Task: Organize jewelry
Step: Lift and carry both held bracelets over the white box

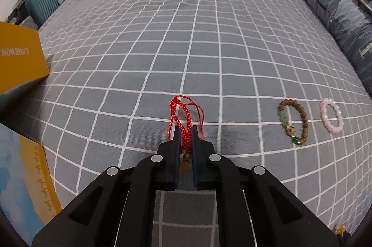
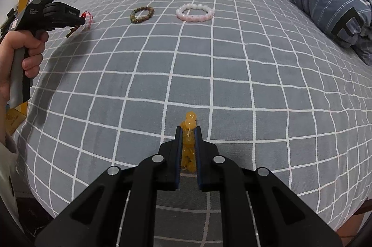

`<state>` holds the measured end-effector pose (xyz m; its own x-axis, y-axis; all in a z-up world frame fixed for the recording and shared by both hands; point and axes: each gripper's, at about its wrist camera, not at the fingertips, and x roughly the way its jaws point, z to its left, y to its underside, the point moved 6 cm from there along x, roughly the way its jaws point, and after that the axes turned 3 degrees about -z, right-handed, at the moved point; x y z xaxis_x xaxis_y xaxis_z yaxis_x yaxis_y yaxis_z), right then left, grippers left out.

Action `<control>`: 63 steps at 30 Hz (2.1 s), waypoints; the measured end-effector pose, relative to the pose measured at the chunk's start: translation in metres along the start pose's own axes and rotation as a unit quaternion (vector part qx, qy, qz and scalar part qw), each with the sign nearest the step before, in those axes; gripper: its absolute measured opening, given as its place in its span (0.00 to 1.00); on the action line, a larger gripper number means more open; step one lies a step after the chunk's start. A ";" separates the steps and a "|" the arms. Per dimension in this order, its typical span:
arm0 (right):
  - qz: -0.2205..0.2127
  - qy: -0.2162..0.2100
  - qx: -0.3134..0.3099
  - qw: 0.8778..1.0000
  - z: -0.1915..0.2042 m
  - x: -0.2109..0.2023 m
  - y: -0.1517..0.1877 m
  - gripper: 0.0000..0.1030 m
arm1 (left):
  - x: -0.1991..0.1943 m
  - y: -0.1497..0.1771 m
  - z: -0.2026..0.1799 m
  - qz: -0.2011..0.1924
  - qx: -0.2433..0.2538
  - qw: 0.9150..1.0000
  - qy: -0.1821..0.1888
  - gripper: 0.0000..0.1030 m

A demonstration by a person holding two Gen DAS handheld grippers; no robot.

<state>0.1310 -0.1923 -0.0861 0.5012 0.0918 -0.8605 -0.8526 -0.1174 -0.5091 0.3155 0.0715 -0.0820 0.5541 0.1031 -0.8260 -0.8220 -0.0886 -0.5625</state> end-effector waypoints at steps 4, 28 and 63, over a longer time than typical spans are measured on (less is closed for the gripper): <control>-0.011 -0.001 0.004 1.000 0.002 -0.005 -0.003 0.09 | -0.016 -0.003 -0.003 -0.011 0.004 1.000 0.004 0.07; -0.120 -0.013 0.012 0.993 0.017 -0.059 -0.036 0.09 | -0.121 0.046 -0.001 -0.062 0.014 0.998 0.021 0.07; -0.136 -0.037 -0.008 0.990 0.103 -0.073 -0.064 0.09 | -0.223 0.128 0.051 -0.124 0.010 0.992 0.013 0.08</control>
<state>0.1341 -0.0893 0.0115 0.6990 0.1949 -0.6881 -0.6850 -0.0942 -0.7224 0.0802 0.0876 0.0322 0.7423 0.0929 -0.6636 -0.6627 -0.0447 -0.7475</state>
